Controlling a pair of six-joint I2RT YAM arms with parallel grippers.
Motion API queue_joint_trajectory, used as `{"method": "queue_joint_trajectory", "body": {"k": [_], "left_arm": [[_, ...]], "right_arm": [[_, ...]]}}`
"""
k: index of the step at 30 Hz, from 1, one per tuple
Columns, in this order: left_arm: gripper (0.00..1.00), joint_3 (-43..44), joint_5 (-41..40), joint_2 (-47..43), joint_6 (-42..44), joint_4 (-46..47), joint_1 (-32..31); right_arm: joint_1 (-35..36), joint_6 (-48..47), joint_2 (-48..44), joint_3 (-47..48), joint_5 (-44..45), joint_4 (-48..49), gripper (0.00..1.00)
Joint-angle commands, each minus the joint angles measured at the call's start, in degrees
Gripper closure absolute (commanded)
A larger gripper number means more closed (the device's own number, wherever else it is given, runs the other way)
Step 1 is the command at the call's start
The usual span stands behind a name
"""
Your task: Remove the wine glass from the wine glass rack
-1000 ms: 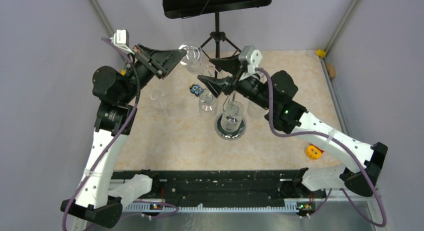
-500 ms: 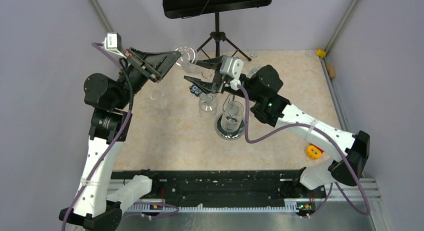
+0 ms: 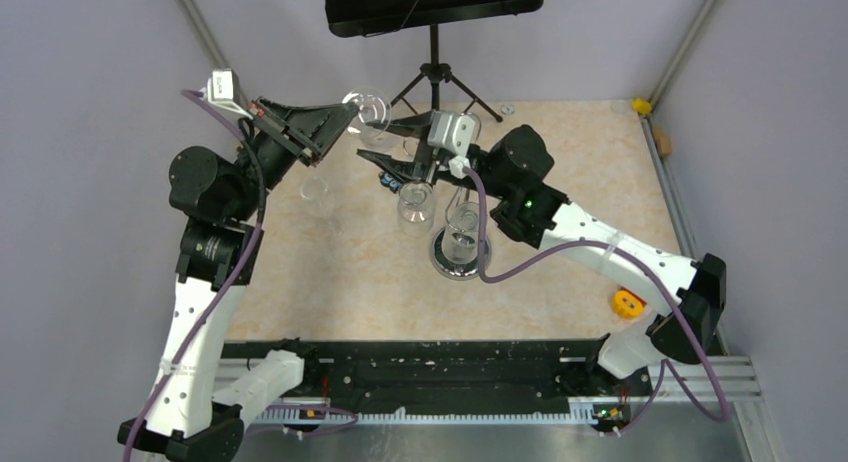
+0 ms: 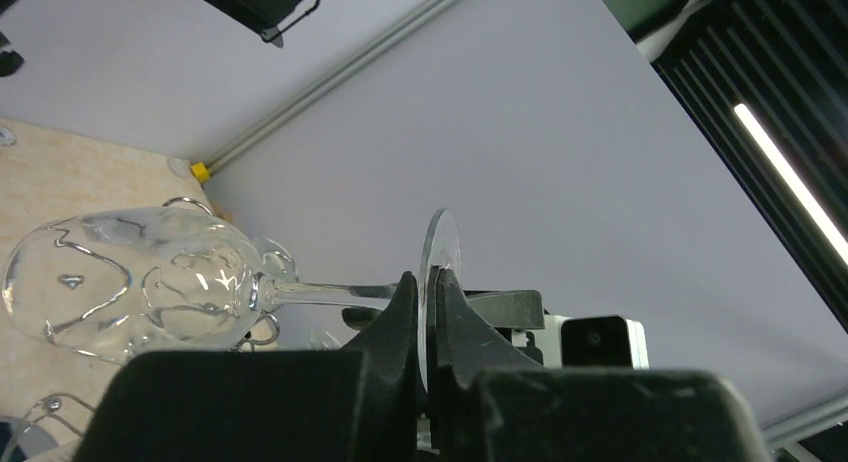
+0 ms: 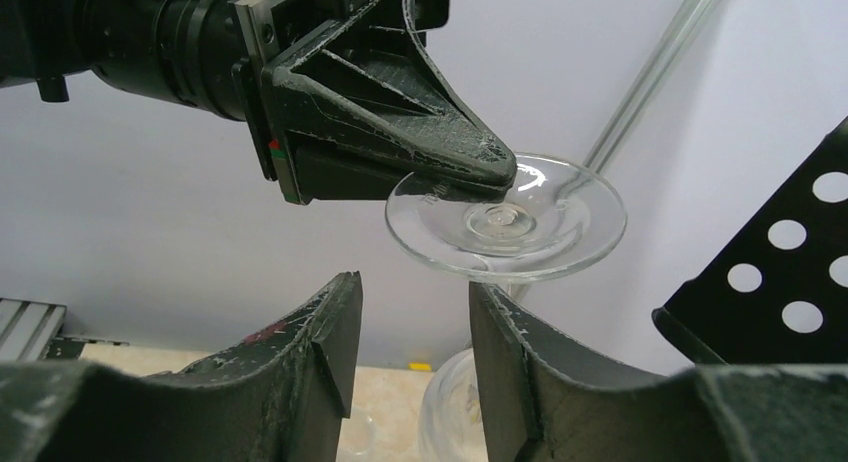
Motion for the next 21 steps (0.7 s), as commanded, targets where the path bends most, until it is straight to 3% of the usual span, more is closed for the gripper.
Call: {"method": "queue_joint_trajectory", "body": {"k": [1, 12, 17, 21], "left_arm": [[1.0, 2.51, -3.02, -2.87, 3.57, -0.1, -0.16], [1.0, 3.07, 0.04, -3.03, 3.42, 0.35, -0.14], [1.0, 3.61, 1.21, -3.32, 3.89, -0.62, -0.16], [1.0, 3.73, 1.39, -3.66, 3.87, -0.64, -0.16]], "right_arm": [[-0.18, 0.04, -3.12, -1.13, 1.78, 6.81, 0.53], [-0.18, 0.77, 0.49, 1.34, 4.07, 9.02, 0.52], [-0.19, 4.79, 2.97, 4.11, 1.26, 9.95, 0.64], [-0.18, 6.54, 3.6, 5.39, -0.84, 8.84, 0.66]]}}
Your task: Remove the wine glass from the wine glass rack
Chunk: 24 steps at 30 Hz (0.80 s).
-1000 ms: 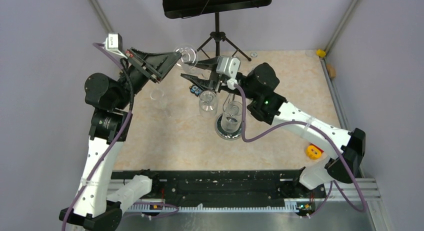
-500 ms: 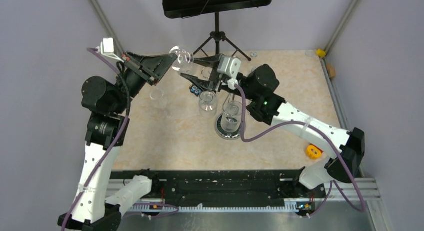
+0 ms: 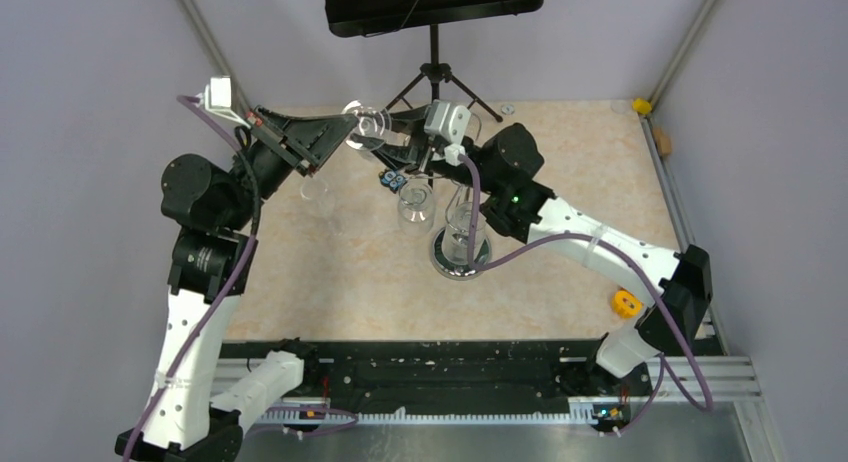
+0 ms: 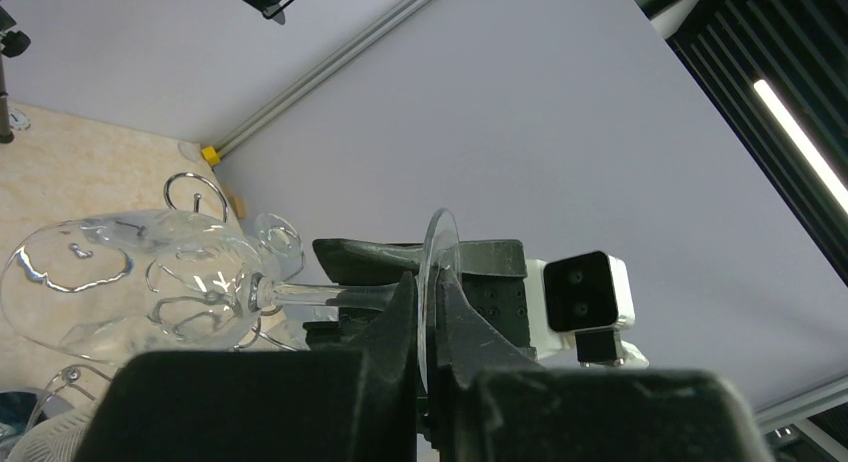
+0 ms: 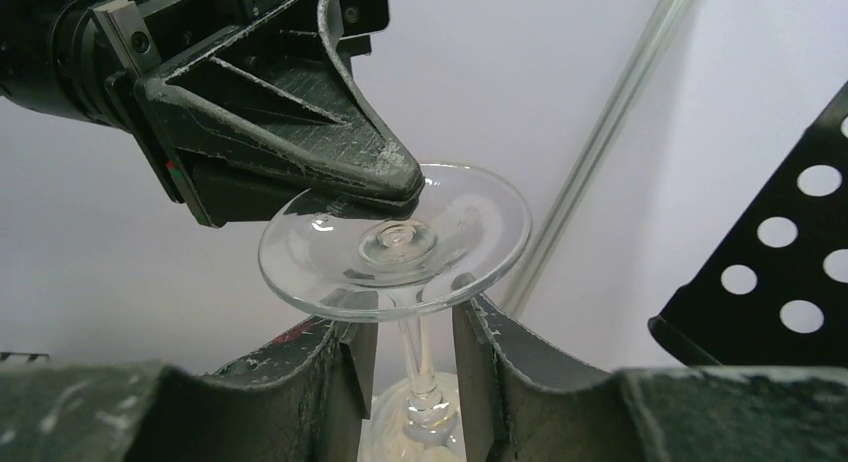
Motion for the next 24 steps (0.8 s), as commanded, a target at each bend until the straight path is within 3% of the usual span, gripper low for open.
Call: {"method": "queue_joint_trajectory", "body": {"k": [1, 7, 10, 12, 15, 21, 24], "left_arm": [[1.0, 3.14, 1.28, -1.56, 1.07, 3.99, -0.09], [1.0, 3.51, 1.53, -1.9, 0.78, 4.23, -0.05], [1.0, 2.88, 1.65, -2.17, -0.17, 5.52, -0.09], [1.0, 2.85, 1.58, -2.42, -0.49, 6.51, -0.09], [1.0, 3.28, 1.99, -2.64, -0.77, 7.12, -0.09], [1.0, 3.31, 2.71, -2.7, -1.63, 7.31, -0.09], [1.0, 3.31, 2.83, -2.68, -1.9, 8.51, -0.09]], "right_arm": [[-0.1, 2.92, 0.27, 4.08, -3.08, 1.75, 0.66], [-0.15, 3.24, 0.48, 4.17, -1.59, 0.93, 0.67], [-0.15, 4.15, 0.6, 3.89, 0.64, 2.06, 0.83], [-0.16, 4.23, 0.63, 3.82, 1.29, 2.37, 0.84], [-0.15, 4.33, 0.58, 3.95, 1.8, 2.12, 0.82], [-0.11, 4.75, 0.65, 4.33, 2.14, 2.34, 0.65], [-0.16, 5.59, 0.97, 4.96, 2.65, 2.38, 0.79]]}}
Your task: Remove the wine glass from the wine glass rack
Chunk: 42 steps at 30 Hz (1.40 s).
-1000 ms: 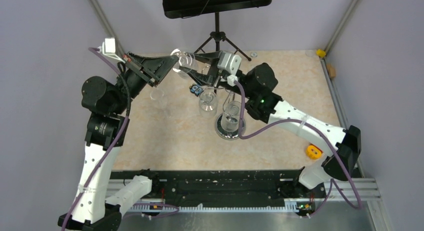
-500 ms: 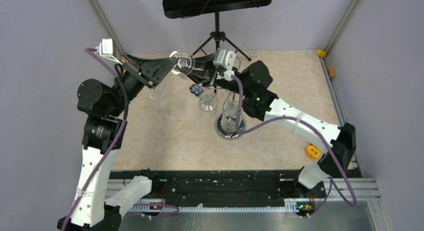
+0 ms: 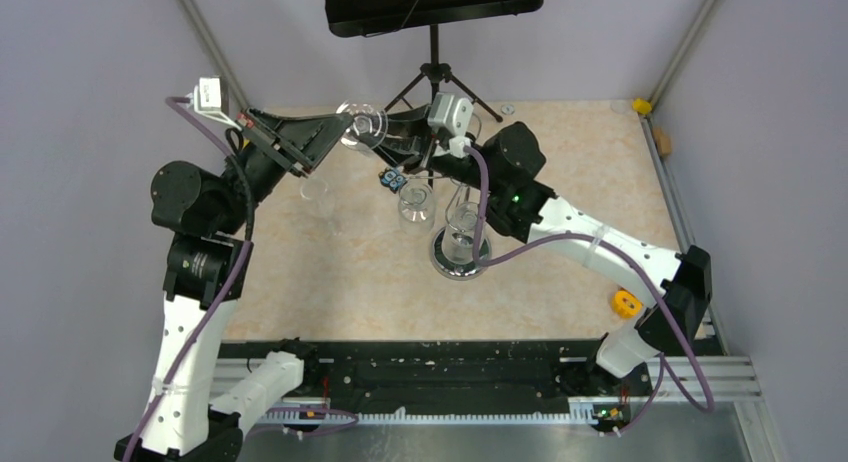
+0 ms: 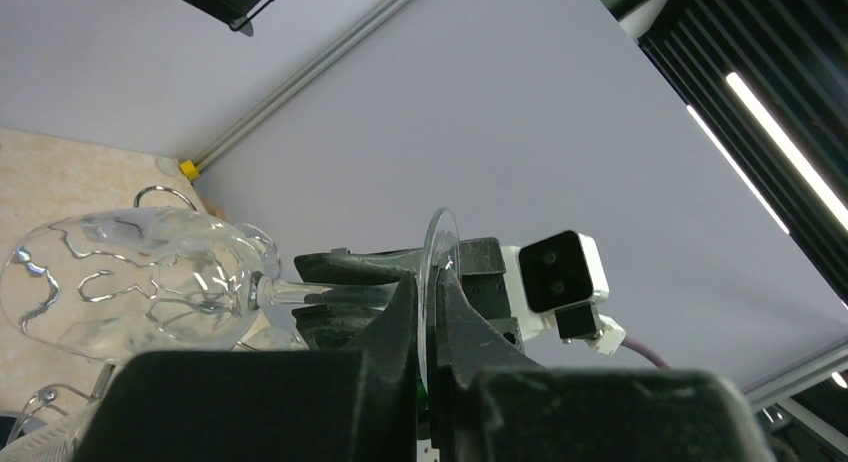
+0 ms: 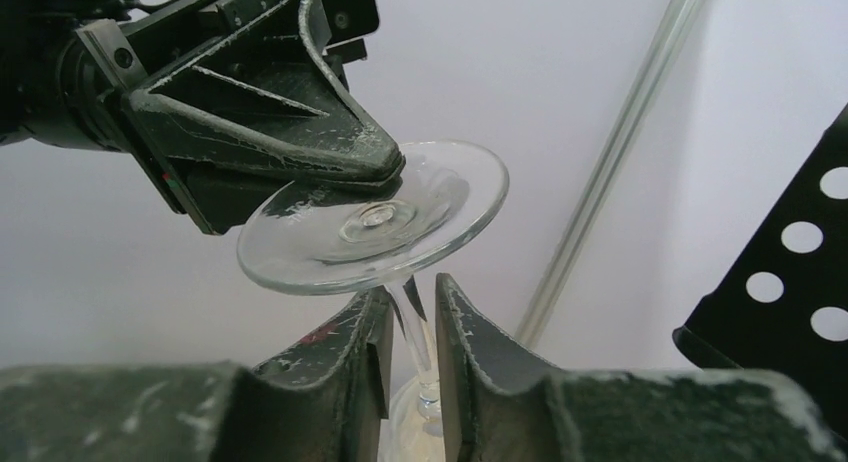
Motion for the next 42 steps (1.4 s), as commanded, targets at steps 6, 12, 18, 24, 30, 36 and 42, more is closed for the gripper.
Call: {"method": "queue_joint_trajectory", "body": {"k": [6, 12, 18, 24, 30, 36, 42], "left_arm": [[0.83, 2.51, 1.87, -1.61, -0.76, 7.99, -0.11], [0.2, 5.74, -0.04, -0.75, 6.04, 1.12, -0.11], [0.11, 5.41, -5.56, -1.82, 11.79, -3.32, -0.11], [0.1, 2.89, -1.05, -0.69, 12.89, -1.49, -0.11], [0.14, 1.36, 3.23, 0.09, 12.04, -1.35, -0.11], [0.16, -0.04, 2.47, -0.45, 10.62, -1.06, -0.07], [0.22, -1.37, 8.09, -0.1, 3.02, 6.85, -0.11]], "right_arm": [[-0.25, 4.87, 0.7, 3.88, 3.67, 5.18, 1.0], [-0.25, 13.2, 0.44, 3.47, 7.54, 13.93, 1.0], [-0.31, 24.56, -1.37, 0.97, 23.94, 23.54, 1.0], [-0.75, 40.33, -5.47, -2.77, 37.93, 25.03, 1.0], [-0.86, 49.29, -7.23, -4.78, 38.77, 23.99, 1.0], [-0.94, 55.53, -7.77, -6.41, 41.03, 25.88, 1.0], [-0.95, 64.49, -7.83, -8.99, 42.25, 26.22, 1.0]]}}
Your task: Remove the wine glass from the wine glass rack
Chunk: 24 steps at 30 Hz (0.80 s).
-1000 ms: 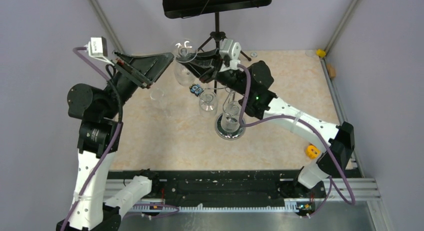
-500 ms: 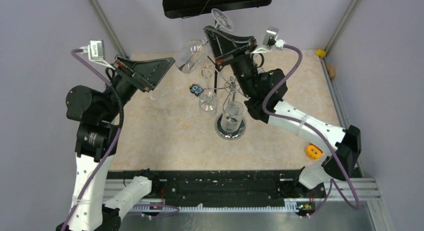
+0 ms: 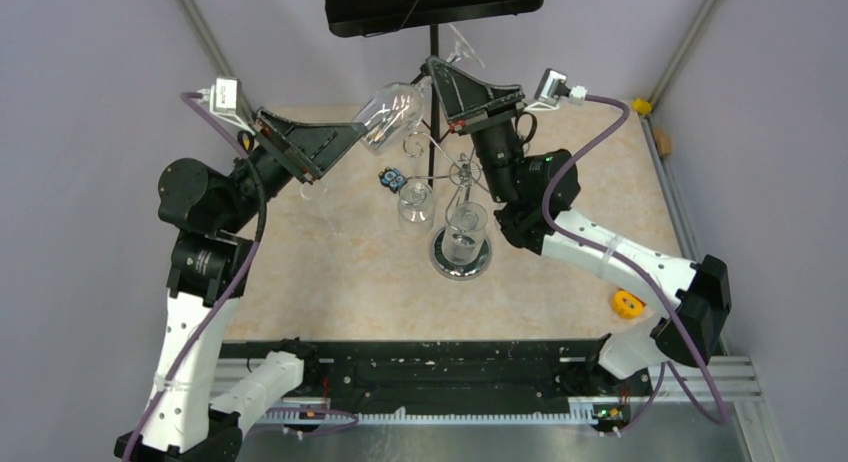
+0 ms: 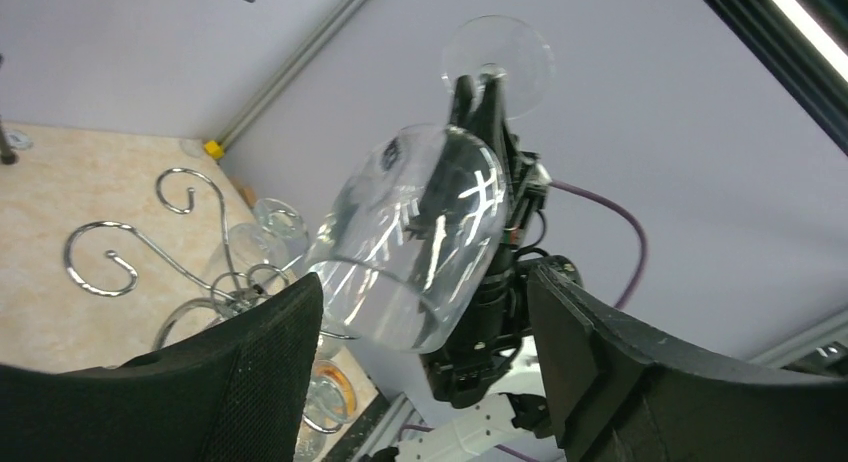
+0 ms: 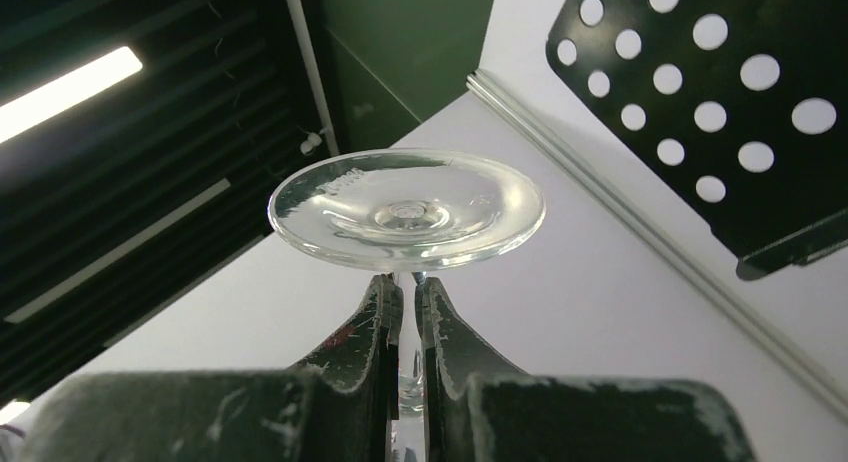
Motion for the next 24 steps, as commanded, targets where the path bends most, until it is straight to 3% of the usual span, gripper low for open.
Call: {"method": "queue_joint_trajectory", "body": {"k": [1, 9, 16, 21, 24], "left_arm": [[0.24, -0.44, 4.88, -0.7, -5.96, 9.77, -0.05], [0.43, -1.01, 5.12, -1.77, -11.02, 13.08, -0.05], [0.47, -5.27, 1.89, -2.02, -23.05, 23.67, -0.05], [0.48, -5.26, 1.83, -0.55, -27.65, 26.78, -0.05], [0.56, -5.35, 1.79, 0.3, -29.14, 27.7, -0.02]], "right_arm": [[-0.3, 8.3, -2.25, -0.59, 1.63, 4.4, 1.0], [-0.26, 11.69, -1.23, -0.82, 1.37, 4.59, 1.0], [0.12, 17.71, 2.67, 0.41, -1.33, 6.91, 1.0], [0.05, 14.82, 3.28, -0.01, -2.85, 7.11, 1.0], [0.1, 12.34, 3.19, -1.07, -3.03, 7.7, 1.0]]}}
